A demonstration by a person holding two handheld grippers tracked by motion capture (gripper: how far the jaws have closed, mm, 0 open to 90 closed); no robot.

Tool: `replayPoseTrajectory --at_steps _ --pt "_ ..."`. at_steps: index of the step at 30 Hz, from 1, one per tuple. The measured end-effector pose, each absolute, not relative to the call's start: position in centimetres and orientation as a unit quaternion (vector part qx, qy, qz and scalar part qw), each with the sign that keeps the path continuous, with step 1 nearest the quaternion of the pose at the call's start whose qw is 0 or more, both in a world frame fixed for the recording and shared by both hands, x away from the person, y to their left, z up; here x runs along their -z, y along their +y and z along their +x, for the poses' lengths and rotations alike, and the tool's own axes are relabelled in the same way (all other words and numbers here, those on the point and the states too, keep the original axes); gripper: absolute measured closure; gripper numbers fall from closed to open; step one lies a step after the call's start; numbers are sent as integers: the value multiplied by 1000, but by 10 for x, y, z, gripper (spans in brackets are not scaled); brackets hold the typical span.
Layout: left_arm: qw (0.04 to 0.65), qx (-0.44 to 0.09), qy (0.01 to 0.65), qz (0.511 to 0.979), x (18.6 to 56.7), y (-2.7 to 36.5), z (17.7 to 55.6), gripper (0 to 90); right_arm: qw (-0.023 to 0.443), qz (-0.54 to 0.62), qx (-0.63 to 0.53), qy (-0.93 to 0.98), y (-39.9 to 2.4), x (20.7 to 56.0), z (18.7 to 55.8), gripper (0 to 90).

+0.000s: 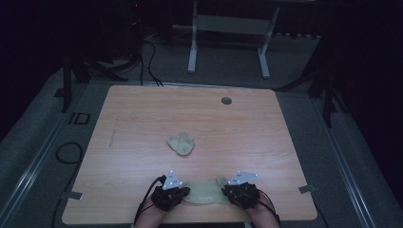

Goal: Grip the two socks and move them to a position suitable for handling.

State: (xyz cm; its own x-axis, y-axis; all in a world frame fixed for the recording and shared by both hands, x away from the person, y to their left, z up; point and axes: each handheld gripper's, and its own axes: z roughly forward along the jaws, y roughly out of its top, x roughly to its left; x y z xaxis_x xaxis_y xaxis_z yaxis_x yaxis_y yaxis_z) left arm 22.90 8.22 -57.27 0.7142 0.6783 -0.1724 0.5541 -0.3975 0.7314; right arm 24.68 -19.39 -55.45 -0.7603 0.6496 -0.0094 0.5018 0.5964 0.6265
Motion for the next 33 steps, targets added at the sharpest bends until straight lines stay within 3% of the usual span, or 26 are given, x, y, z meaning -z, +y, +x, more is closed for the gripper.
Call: replayPoseTrajectory --at_steps 16,19,24,33 --pt "424 -70 357 829 570 91 219 890 101 308 -321 890 -188 550 232 731" --pt "443 -71 352 821 561 95 216 853 105 296 -335 888 -185 536 234 707" --pt "458 -82 337 818 556 105 208 670 122 277 -359 883 -173 506 250 618" --pt "452 -94 343 818 559 110 206 520 125 274 -375 877 -140 487 288 523"
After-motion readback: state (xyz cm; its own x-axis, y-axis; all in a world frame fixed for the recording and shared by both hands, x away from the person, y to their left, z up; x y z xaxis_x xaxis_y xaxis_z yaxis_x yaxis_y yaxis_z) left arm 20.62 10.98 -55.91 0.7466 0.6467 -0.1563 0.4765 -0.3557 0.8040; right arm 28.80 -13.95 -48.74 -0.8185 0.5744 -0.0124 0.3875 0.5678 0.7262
